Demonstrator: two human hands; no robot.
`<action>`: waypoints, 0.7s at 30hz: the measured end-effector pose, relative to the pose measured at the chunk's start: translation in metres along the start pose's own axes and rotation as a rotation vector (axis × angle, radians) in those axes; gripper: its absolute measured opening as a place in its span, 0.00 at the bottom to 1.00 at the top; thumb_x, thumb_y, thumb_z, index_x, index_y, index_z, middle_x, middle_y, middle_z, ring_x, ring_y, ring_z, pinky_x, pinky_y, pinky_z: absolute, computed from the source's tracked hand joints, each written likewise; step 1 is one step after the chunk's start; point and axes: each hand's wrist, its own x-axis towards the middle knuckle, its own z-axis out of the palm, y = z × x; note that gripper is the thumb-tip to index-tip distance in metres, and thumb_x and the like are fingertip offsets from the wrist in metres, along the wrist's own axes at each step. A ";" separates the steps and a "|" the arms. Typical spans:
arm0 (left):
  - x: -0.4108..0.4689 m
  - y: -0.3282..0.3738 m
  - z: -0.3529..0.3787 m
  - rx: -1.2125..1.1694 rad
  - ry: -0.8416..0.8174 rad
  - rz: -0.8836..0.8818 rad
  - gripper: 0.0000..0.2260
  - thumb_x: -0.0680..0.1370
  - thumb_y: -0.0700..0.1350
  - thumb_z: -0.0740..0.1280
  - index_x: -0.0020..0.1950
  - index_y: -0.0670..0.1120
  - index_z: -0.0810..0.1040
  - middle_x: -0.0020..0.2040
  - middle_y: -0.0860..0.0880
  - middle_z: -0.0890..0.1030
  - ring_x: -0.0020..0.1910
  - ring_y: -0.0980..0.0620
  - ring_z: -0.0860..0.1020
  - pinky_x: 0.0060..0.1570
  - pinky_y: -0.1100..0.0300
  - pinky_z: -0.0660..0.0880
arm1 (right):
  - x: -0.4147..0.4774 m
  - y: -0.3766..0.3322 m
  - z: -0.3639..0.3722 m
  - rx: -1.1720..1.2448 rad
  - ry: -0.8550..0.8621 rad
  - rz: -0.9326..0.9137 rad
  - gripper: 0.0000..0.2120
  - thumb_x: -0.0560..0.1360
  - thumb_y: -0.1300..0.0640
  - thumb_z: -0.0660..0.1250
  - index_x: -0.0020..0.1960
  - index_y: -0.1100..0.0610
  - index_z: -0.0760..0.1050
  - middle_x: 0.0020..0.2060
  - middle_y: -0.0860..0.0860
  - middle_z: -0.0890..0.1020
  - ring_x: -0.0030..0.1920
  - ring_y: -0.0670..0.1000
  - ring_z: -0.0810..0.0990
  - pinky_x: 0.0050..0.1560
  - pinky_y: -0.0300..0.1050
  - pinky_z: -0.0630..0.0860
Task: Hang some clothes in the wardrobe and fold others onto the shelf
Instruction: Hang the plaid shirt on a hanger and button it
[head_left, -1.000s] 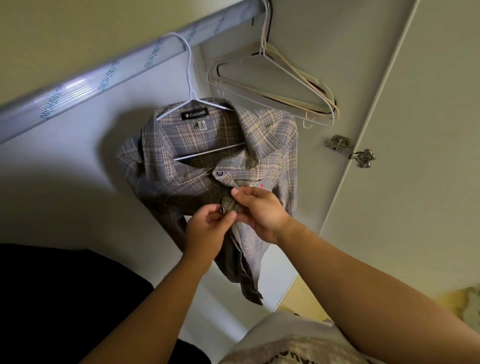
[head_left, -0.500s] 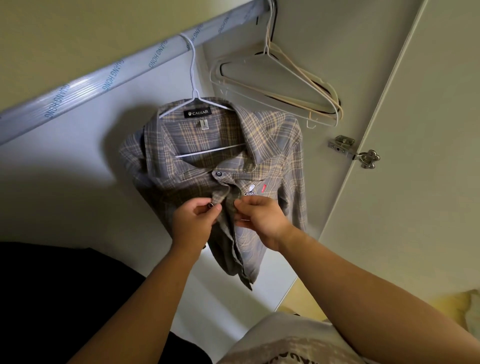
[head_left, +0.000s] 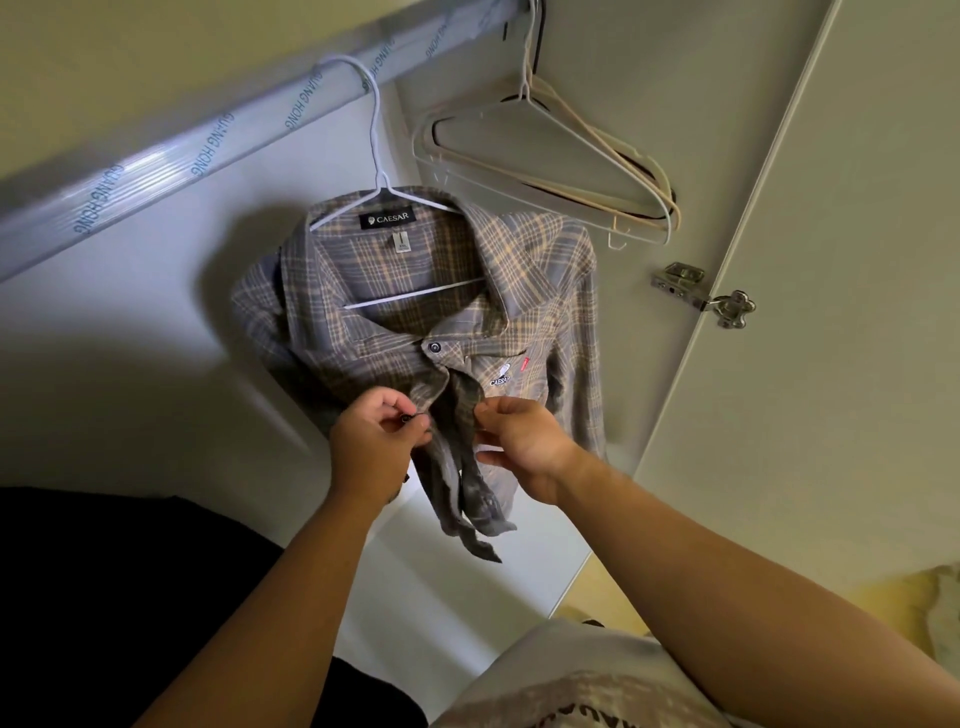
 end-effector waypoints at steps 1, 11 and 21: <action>0.001 -0.001 0.000 -0.030 -0.003 -0.010 0.09 0.72 0.37 0.75 0.39 0.50 0.80 0.39 0.46 0.84 0.38 0.47 0.85 0.45 0.41 0.82 | 0.000 0.001 0.000 -0.016 0.003 -0.003 0.07 0.82 0.59 0.63 0.47 0.57 0.77 0.42 0.54 0.80 0.44 0.52 0.77 0.42 0.43 0.76; -0.001 0.004 0.005 -0.045 -0.149 0.001 0.14 0.79 0.32 0.66 0.59 0.44 0.83 0.47 0.52 0.85 0.45 0.55 0.85 0.53 0.54 0.82 | -0.005 0.001 0.002 -0.036 0.083 -0.072 0.05 0.79 0.58 0.68 0.46 0.58 0.80 0.40 0.54 0.82 0.41 0.51 0.78 0.45 0.46 0.77; -0.004 0.007 0.007 0.185 -0.078 0.200 0.09 0.74 0.37 0.73 0.51 0.49 0.84 0.44 0.55 0.84 0.45 0.58 0.83 0.50 0.57 0.80 | -0.008 -0.001 0.007 0.021 0.101 -0.089 0.06 0.79 0.61 0.68 0.49 0.64 0.81 0.39 0.56 0.82 0.40 0.53 0.78 0.46 0.46 0.78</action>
